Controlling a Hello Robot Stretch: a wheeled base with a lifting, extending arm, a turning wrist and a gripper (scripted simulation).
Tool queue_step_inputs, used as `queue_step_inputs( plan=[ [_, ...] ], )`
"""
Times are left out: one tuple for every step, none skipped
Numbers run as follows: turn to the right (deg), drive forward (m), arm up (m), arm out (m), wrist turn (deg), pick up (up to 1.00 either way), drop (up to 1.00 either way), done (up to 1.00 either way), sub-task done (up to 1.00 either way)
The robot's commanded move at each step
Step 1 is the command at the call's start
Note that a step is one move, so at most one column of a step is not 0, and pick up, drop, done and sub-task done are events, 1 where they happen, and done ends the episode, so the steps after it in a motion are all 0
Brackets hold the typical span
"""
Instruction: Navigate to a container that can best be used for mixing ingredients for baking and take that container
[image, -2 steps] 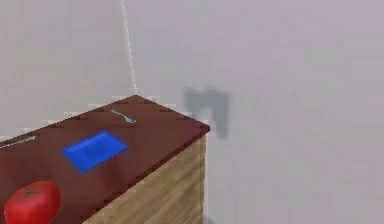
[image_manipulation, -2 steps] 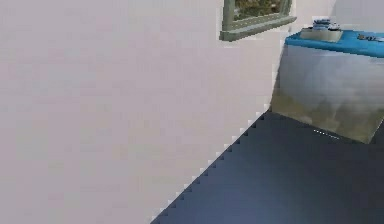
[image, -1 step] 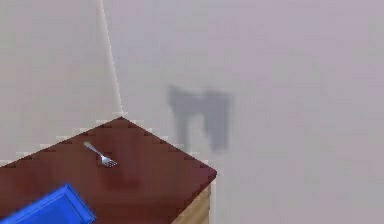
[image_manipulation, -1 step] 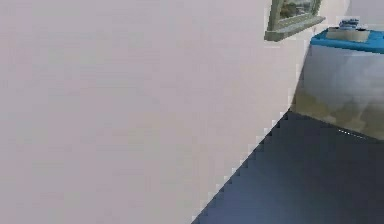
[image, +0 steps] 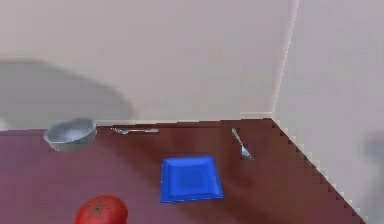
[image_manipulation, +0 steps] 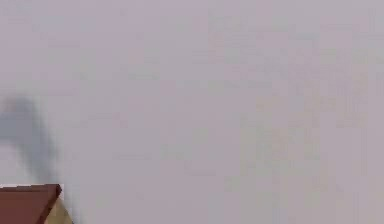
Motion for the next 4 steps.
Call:
queue_step_inputs(
  plan=[
    [-45.0,0.0,0.0,0.0,0.0,0.0,0.0,0.0,0.0],
    [-45.0,0.0,0.0,0.0,0.0,0.0,0.0,0.0,0.0],
    [-30.0,0.0,0.0,0.0,0.0,0.0,0.0,0.0,0.0],
    [0.0,0.0,0.5,0.0,0.0,0.0,0.0,0.0,0.0]
  ],
)
